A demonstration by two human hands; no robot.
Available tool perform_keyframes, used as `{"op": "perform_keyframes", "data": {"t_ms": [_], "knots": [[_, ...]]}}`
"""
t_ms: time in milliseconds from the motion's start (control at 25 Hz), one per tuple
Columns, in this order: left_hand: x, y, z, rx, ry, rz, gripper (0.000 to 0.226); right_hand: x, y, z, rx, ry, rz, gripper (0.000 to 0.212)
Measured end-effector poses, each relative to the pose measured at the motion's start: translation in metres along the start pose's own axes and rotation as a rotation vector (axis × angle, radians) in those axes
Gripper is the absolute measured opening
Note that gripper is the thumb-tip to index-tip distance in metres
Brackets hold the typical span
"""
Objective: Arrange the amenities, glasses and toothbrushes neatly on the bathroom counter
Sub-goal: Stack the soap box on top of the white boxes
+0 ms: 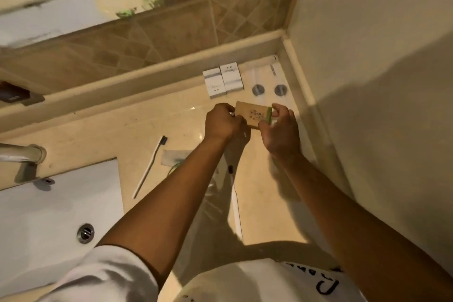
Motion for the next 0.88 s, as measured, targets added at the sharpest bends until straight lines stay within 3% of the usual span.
{"op": "perform_keyframes", "data": {"t_ms": [240,880], "knots": [[-0.008,-0.041,0.073,0.149,-0.002,-0.072,0.034,-0.069,0.055,0.065,0.017,-0.158,0.144,0.042],[-0.015,-0.025,0.123,0.196,0.175,0.101,0.022,-0.062,0.106,0.112,-0.066,-0.100,-0.003,0.042]]}}
Point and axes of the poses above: each hand's wrist, its own z-axis towards the middle knuckle, its own y-axis out of the palm, x = y × z, the point moved 3 cm from there along z, towards the middle knuckle, and after that the axes turned 12 degrees about x, right-handed, at the moved point
